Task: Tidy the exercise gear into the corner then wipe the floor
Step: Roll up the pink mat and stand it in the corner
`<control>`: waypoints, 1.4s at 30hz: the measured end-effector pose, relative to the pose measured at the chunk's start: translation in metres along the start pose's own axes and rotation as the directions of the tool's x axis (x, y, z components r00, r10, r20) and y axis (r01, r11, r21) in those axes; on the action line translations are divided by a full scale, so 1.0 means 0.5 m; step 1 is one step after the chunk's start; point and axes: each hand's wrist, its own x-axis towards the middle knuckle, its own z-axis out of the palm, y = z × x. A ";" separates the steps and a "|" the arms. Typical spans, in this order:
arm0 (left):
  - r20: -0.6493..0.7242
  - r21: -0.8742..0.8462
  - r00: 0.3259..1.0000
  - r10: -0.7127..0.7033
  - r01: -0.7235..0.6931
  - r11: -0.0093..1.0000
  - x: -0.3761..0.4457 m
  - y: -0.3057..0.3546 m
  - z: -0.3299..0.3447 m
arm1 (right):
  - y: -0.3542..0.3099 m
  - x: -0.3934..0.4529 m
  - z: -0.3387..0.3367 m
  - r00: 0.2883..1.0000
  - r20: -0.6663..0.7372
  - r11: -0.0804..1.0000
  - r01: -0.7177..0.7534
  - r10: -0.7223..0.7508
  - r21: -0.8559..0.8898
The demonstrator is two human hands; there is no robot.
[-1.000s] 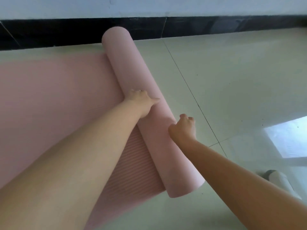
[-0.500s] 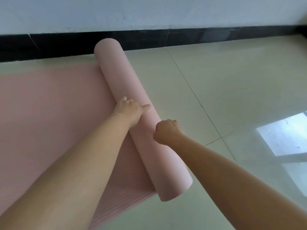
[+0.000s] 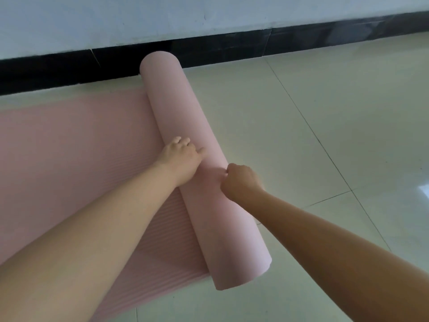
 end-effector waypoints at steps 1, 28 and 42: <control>0.005 0.000 1.000 -0.012 0.012 1.000 -0.002 -0.001 -0.001 | 0.003 -0.005 0.000 0.998 -0.032 0.998 0.048 -0.049 -0.026; 0.199 -0.191 0.932 -0.304 0.341 0.921 -0.140 -0.048 0.012 | -0.033 -0.090 0.112 0.958 0.194 0.946 0.149 -0.210 0.289; 0.353 -0.219 0.833 -0.427 0.517 0.828 -0.239 -0.106 0.074 | -0.134 -0.114 0.148 0.917 0.253 0.947 0.272 -0.309 0.173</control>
